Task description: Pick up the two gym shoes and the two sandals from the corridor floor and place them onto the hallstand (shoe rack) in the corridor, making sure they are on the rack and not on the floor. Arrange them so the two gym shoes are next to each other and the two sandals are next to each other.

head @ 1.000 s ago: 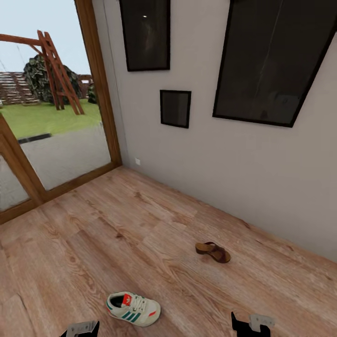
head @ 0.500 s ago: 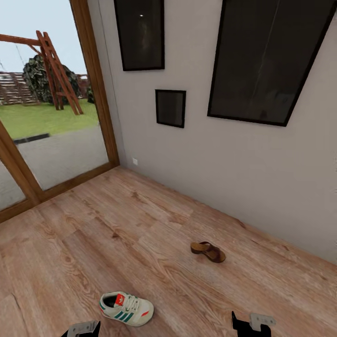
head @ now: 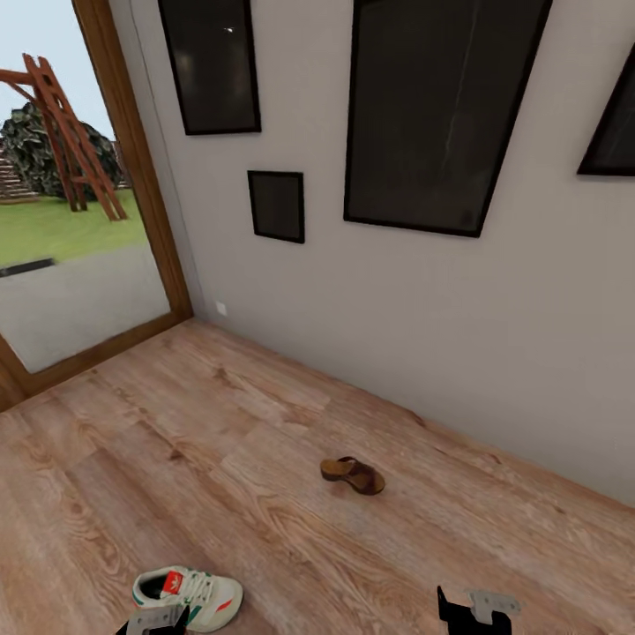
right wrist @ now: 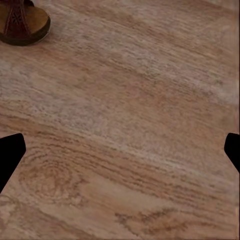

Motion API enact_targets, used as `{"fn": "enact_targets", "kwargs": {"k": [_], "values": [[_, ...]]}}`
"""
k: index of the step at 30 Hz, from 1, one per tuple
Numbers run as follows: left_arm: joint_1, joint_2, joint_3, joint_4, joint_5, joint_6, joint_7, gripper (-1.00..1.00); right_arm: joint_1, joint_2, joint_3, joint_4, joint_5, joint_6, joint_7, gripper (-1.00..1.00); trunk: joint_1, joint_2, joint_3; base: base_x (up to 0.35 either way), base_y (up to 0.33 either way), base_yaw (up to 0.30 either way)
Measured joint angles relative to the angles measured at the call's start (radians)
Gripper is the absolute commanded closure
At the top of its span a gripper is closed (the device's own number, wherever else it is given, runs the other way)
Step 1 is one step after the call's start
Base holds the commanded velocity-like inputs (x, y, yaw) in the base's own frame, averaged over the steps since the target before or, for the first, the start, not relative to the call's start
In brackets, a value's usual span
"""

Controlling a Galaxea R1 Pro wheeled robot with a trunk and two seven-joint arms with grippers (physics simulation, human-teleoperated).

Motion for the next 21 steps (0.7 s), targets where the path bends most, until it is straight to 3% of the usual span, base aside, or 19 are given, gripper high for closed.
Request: {"fn": "enact_targets", "kwargs": {"k": [9,21], "values": [[0.0,0.0,0.0,0.0,0.0,0.0,0.0,-1.0,0.0,0.0,-0.001,0.0,0.0,0.0,-0.001,-1.0,0.0,0.0,0.005,0.208,-0.222,-0.228],[0.0,0.0,-0.001,0.0,0.0,0.0,-0.001,-1.0,0.0,0.001,-0.002,-0.001,-0.001,0.0,0.0,-1.0,0.0,0.0,0.006,0.232,-0.205,-0.023]]}}
